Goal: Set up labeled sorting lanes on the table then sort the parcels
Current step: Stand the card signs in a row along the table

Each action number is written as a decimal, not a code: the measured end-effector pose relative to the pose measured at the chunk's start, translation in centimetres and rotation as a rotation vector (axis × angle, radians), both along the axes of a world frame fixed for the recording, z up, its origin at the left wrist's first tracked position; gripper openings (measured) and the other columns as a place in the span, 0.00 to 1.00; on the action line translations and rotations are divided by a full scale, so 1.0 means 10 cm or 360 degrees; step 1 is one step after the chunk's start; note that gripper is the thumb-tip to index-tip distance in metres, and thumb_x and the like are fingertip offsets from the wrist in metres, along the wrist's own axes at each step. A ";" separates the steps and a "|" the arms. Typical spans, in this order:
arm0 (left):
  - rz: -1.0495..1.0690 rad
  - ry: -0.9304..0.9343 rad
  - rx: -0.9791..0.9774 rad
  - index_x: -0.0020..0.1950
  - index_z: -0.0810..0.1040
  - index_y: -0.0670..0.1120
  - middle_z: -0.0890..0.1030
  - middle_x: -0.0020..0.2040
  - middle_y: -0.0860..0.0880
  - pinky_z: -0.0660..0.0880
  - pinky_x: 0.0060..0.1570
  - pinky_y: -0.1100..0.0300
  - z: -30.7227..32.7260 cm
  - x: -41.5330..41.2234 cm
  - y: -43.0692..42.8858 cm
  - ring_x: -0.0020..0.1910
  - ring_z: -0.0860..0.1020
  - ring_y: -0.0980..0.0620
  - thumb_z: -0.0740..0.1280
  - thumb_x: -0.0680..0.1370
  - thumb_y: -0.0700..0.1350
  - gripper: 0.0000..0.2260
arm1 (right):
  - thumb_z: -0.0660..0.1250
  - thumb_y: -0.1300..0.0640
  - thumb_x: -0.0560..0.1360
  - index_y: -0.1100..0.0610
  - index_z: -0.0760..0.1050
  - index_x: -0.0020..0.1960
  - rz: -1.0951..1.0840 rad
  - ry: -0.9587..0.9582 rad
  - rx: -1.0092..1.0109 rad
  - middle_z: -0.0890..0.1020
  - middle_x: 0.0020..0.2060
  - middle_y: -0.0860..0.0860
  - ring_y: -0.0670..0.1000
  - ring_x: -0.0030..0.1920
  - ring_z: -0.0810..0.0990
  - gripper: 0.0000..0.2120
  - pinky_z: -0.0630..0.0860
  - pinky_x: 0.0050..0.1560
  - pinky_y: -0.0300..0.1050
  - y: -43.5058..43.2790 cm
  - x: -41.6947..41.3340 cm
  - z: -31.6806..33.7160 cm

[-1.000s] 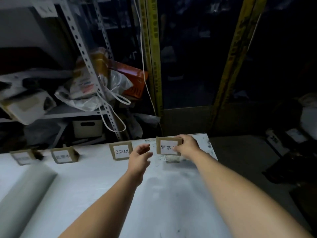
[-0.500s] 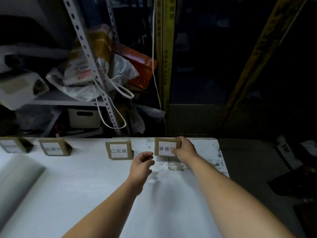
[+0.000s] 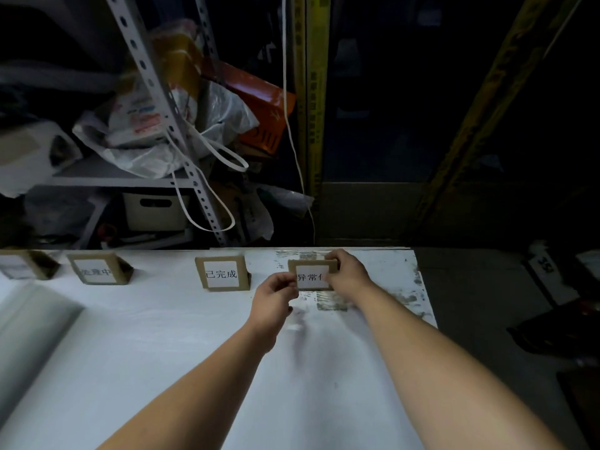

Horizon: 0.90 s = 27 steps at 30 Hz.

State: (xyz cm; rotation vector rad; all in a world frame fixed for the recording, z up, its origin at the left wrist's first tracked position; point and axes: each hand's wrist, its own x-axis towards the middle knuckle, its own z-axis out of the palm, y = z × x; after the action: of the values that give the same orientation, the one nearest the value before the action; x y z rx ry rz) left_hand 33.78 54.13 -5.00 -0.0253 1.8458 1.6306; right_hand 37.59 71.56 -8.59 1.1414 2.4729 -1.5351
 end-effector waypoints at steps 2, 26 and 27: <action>-0.0020 0.0012 -0.0012 0.51 0.79 0.48 0.79 0.41 0.55 0.70 0.45 0.56 0.03 0.03 -0.01 0.43 0.76 0.54 0.63 0.78 0.32 0.12 | 0.68 0.68 0.77 0.51 0.74 0.57 0.0002 0.0003 0.0037 0.79 0.56 0.53 0.56 0.61 0.80 0.14 0.83 0.57 0.51 0.02 0.01 0.02; -0.0199 0.0011 -0.0047 0.50 0.78 0.48 0.80 0.44 0.49 0.70 0.42 0.57 0.00 0.35 0.40 0.43 0.76 0.51 0.62 0.81 0.36 0.08 | 0.72 0.69 0.76 0.54 0.63 0.78 -0.0158 -0.0057 0.0011 0.72 0.74 0.54 0.56 0.71 0.74 0.35 0.76 0.59 0.40 0.48 0.61 0.13; -0.0191 0.0012 -0.0037 0.50 0.78 0.48 0.80 0.44 0.49 0.70 0.42 0.58 0.04 0.36 0.40 0.43 0.76 0.51 0.62 0.81 0.36 0.08 | 0.72 0.68 0.76 0.54 0.63 0.79 -0.0168 -0.0051 0.0015 0.71 0.75 0.53 0.56 0.72 0.73 0.36 0.76 0.57 0.40 0.48 0.62 0.20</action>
State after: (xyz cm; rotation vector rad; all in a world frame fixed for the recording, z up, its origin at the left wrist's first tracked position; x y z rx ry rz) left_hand 37.42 58.11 -4.61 0.0802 1.8354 1.5289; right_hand 43.79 76.38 -6.63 1.3069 2.4390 -1.5184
